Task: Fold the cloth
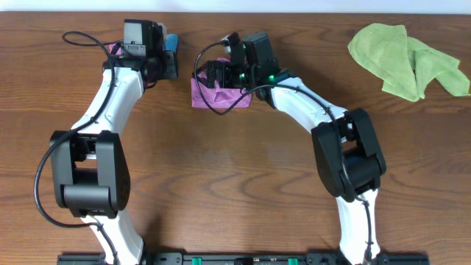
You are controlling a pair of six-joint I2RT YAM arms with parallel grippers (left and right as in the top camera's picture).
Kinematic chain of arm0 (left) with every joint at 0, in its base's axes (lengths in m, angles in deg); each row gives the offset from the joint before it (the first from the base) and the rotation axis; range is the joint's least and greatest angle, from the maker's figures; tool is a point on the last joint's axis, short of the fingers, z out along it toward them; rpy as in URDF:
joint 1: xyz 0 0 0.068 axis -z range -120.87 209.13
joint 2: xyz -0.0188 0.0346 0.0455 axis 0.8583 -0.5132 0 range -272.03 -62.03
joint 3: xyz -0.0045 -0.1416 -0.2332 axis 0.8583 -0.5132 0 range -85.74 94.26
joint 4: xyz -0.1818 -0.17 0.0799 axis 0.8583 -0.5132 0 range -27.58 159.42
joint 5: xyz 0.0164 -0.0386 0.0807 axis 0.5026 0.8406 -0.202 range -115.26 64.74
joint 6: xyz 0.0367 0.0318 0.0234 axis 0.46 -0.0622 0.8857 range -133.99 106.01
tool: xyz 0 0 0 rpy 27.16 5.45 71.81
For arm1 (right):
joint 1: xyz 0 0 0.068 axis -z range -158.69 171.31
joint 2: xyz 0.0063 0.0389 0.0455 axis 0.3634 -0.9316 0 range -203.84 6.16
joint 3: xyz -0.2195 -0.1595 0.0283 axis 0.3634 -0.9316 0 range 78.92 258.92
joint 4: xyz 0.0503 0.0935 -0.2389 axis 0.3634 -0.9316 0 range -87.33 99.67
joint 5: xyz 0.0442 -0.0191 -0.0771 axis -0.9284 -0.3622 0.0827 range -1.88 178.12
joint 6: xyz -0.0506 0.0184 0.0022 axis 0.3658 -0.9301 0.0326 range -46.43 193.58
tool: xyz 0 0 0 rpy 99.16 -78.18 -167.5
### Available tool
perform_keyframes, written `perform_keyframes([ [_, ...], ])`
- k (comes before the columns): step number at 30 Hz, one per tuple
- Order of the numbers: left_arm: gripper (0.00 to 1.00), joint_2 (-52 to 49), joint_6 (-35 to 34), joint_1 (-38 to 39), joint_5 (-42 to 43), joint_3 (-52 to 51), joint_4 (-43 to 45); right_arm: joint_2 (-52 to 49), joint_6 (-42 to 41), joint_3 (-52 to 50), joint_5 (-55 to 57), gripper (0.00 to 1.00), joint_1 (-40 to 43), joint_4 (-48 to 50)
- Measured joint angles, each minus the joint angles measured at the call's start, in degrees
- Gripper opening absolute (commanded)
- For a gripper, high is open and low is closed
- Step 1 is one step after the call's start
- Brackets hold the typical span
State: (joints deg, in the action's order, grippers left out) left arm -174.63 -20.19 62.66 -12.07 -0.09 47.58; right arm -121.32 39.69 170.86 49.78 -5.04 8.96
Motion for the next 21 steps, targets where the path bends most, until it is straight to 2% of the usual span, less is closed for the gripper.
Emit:
perform_keyframes([
  [9,0.06,0.00,0.00,0.00,0.15,0.00,0.76,0.00,-6.86,0.15,-11.61,0.99,0.28,9.70],
  [15,0.06,0.00,0.00,0.00,0.15,0.00,0.83,0.00,-8.44,0.20,-13.31,0.98,3.06,7.28],
  [16,0.06,0.00,0.00,0.00,0.15,0.00,0.85,0.00,-8.46,0.20,-13.25,0.90,4.20,6.32],
  [17,0.06,0.00,0.00,0.00,0.15,0.00,0.81,0.00,-8.31,0.20,-13.27,0.73,5.27,5.51],
  [18,0.06,0.00,0.00,0.00,0.15,0.00,0.83,0.00,-8.20,0.20,-13.27,0.29,6.54,4.72],
  [19,0.06,0.00,0.00,0.00,0.15,0.00,0.85,0.00,-8.00,0.20,-13.27,0.08,7.58,4.00],
  [20,0.06,0.00,0.00,0.00,0.15,0.00,0.83,0.00,-8.09,0.20,-13.14,0.01,8.76,3.04],
  [21,0.06,0.00,0.00,0.00,0.15,0.00,0.85,0.00,-8.00,0.20,-13.05,0.01,9.57,2.19],
])
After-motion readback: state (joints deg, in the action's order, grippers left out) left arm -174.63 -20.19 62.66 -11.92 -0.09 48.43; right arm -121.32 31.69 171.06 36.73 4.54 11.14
